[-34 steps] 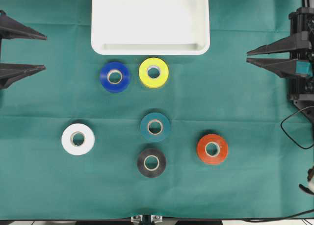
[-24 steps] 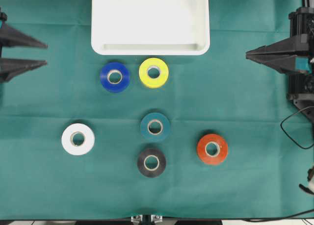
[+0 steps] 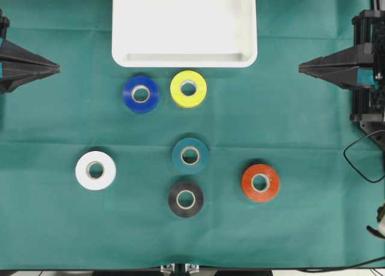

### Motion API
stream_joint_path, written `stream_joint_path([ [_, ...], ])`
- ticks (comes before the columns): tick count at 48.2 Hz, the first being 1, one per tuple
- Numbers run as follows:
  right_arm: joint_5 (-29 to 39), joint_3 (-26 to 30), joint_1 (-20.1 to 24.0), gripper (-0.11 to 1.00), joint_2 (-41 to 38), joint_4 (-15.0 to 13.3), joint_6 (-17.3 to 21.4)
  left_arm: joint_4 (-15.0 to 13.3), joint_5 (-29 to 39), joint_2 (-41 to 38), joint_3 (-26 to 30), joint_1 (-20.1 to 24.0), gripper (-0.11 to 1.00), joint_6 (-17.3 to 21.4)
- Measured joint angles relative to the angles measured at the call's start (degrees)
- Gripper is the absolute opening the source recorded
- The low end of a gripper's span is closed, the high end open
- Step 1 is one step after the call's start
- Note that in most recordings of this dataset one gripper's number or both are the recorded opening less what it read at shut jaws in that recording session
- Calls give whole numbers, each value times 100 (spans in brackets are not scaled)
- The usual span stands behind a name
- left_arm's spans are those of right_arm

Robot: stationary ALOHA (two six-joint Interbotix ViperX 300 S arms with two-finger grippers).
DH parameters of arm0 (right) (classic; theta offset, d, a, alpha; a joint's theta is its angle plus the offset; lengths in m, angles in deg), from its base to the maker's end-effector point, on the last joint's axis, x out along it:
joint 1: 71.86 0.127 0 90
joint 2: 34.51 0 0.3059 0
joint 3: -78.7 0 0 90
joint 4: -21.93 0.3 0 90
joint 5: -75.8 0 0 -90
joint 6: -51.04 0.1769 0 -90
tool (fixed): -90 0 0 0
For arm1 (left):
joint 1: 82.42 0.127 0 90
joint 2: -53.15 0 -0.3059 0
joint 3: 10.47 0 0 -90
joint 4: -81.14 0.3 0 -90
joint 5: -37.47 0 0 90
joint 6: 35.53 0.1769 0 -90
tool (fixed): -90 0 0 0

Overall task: Put the tape alternately from left to right into the white case.
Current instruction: 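Move both grippers inward from the rest pose toward the tape rolls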

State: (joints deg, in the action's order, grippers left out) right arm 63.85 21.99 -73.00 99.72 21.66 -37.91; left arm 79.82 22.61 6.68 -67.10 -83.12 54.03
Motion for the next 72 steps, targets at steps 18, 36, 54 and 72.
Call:
stream_joint_path([
  [18, 0, 0, -132, 27, -149, 0, 158, -9, 35, -483, 0, 0, 33, 18],
  [36, 53, 18, -229, 83, -290, 0, 246, -9, 88, -519, 0, 0, 65, 35],
  [54, 343, 360, -237, 83, -738, 0, 255, -9, 457, -1081, 308, 9, 64, 35],
  [72, 782, 782, -237, 82, -1564, 0, 272, -9, 1020, -2259, 861, 185, 64, 9],
])
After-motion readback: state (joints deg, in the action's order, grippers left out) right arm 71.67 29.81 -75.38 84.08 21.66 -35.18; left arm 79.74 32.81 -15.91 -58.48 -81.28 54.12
